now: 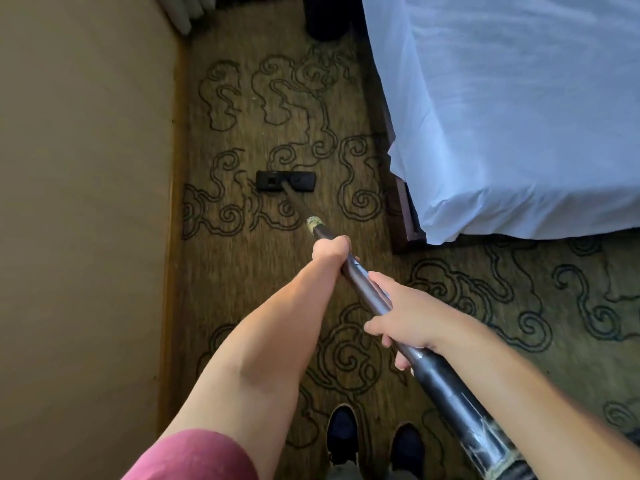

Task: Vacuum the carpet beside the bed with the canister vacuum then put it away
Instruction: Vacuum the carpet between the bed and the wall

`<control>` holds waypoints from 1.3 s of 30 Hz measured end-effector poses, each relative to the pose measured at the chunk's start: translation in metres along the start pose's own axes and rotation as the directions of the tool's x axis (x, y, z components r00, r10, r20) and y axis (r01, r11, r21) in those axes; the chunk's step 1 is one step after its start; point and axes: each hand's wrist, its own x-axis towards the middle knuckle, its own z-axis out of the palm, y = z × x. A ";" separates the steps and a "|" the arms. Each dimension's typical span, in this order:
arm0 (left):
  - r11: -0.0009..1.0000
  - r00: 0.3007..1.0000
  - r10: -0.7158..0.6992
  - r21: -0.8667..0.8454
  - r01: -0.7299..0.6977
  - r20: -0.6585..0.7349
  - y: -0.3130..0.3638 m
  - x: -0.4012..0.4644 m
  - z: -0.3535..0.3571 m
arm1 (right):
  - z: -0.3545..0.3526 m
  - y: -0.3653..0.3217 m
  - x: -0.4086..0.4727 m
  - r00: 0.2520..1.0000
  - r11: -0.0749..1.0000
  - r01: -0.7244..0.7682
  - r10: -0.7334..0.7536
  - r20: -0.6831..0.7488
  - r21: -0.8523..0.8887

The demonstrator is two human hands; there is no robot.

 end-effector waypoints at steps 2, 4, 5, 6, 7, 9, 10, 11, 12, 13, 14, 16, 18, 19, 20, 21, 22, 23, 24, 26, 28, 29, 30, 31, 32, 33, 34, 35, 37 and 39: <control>1.000 1.000 0.019 0.011 -0.019 -0.022 0.006 0.001 0.000 | -0.004 -0.007 0.004 1.000 1.000 -0.003 0.003 0.000 0.001; 1.000 1.000 -0.002 0.017 0.002 -0.005 0.034 0.017 0.002 | -0.027 -0.024 0.022 1.000 1.000 -0.008 0.008 0.024 -0.019; 1.000 1.000 -0.006 0.018 0.006 -0.018 0.036 0.014 0.004 | -0.030 -0.023 0.020 1.000 1.000 -0.014 0.015 0.022 -0.022; 1.000 1.000 0.011 0.027 -0.010 -0.029 0.060 0.026 0.006 | -0.050 -0.038 0.036 0.999 0.999 0.003 -0.002 0.044 -0.034; 1.000 1.000 0.005 0.024 -0.004 -0.024 0.068 0.028 0.008 | -0.059 -0.044 0.038 0.999 0.999 0.005 -0.002 0.053 -0.043; 0.999 0.998 0.017 0.042 -0.015 -0.052 0.105 0.035 0.009 | -0.087 -0.066 0.052 0.999 1.000 0.025 -0.025 0.048 -0.014; 1.000 0.999 0.005 0.023 -0.004 -0.052 0.113 0.037 0.010 | -0.093 -0.075 0.054 0.997 1.000 0.029 -0.029 0.067 0.003; 1.000 0.998 0.000 0.017 0.001 -0.064 0.113 0.036 0.008 | -0.093 -0.076 0.054 0.997 0.999 0.033 -0.033 0.063 -0.007; 1.000 0.998 -0.009 0.030 0.011 -0.060 0.146 0.047 0.007 | -0.116 -0.098 0.072 0.995 0.999 0.042 -0.041 0.086 -0.006; 1.000 0.998 -0.023 0.016 0.024 -0.051 0.154 0.049 0.007 | -0.120 -0.106 0.074 0.995 0.999 0.044 -0.045 0.093 0.002; 1.000 0.998 -0.014 0.015 0.015 -0.060 0.153 0.049 0.007 | -0.119 -0.107 0.072 0.996 0.999 0.043 -0.042 0.080 -0.002; 1.000 0.998 -0.024 -0.002 0.024 -0.051 0.186 0.064 0.009 | -0.141 -0.129 0.093 0.994 0.998 0.052 -0.050 0.098 -0.017; 0.999 0.998 -0.027 -0.030 0.026 -0.057 0.204 0.074 0.009 | -0.154 -0.141 0.106 0.994 0.998 0.054 -0.051 0.097 -0.025; 0.999 0.998 -0.036 -0.028 0.034 -0.051 0.208 0.077 0.008 | -0.156 -0.145 0.108 0.994 0.998 0.053 -0.051 0.097 -0.020; 0.999 0.998 -0.033 -0.024 0.032 -0.053 0.208 0.076 0.007 | -0.157 -0.146 0.106 0.995 0.999 0.050 -0.048 0.092 -0.021; 0.999 0.998 -0.048 -0.015 0.047 -0.048 0.226 0.088 0.005 | -0.168 -0.158 0.120 0.992 0.998 0.051 -0.048 0.114 -0.024; 0.999 0.998 -0.042 -0.017 0.041 -0.045 0.232 0.093 0.004 | -0.172 -0.164 0.123 0.992 0.998 0.059 -0.057 0.115 -0.019; 0.999 0.998 -0.043 -0.026 0.042 -0.047 0.234 0.093 0.002 | -0.172 -0.166 0.120 0.992 0.998 0.065 -0.064 0.107 -0.013; 0.999 0.998 -0.037 -0.023 0.036 -0.041 0.253 0.105 -0.001 | -0.181 -0.181 0.135 0.991 0.997 0.080 -0.078 0.111 -0.013; 0.998 0.999 -0.028 -0.051 0.026 -0.045 0.261 0.109 -0.007 | -0.183 -0.194 0.139 0.990 0.994 0.097 -0.092 0.112 -0.049; 0.999 0.999 -0.032 -0.035 0.031 -0.042 0.288 0.131 -0.016 | -0.193 -0.219 0.160 0.990 0.994 0.103 -0.099 0.105 -0.039; 0.998 0.998 -0.041 -0.047 0.038 -0.055 0.286 0.131 -0.017 | -0.193 -0.221 0.157 0.990 0.994 0.100 -0.095 0.102 -0.040; 0.999 0.998 -0.027 -0.027 0.026 -0.048 0.311 0.152 -0.025 | -0.199 -0.238 0.182 0.990 0.994 0.108 -0.107 0.089 -0.014; 0.999 0.998 -0.024 -0.039 0.022 -0.051 0.315 0.157 -0.026 | -0.200 -0.242 0.184 0.991 0.994 0.105 -0.103 0.090 -0.019; 0.998 0.999 -0.029 -0.060 0.026 -0.045 0.313 0.158 -0.025 | -0.203 -0.243 0.181 0.991 0.994 0.105 -0.102 0.081 -0.037; 0.998 0.999 -0.045 -0.035 0.044 -0.031 0.333 0.180 -0.034 | -0.208 -0.261 0.203 0.993 0.996 0.090 -0.088 0.075 -0.021; 0.999 0.999 -0.040 -0.033 0.039 -0.031 0.339 0.184 -0.035 | -0.209 -0.266 0.203 0.994 0.996 0.085 -0.083 0.068 -0.031; 0.999 0.999 -0.034 -0.044 0.032 -0.038 0.343 0.181 -0.035 | -0.211 -0.271 0.200 0.994 0.994 0.096 -0.093 0.053 -0.045; 0.998 0.998 -0.047 -0.044 0.046 -0.037 0.371 0.206 -0.054 | -0.214 -0.305 0.224 0.996 0.995 0.066 -0.062 0.061 -0.070; 0.999 0.998 -0.039 -0.014 0.038 -0.050 0.400 0.221 -0.068 | -0.217 -0.336 0.239 0.997 0.998 0.064 -0.063 0.047 -0.028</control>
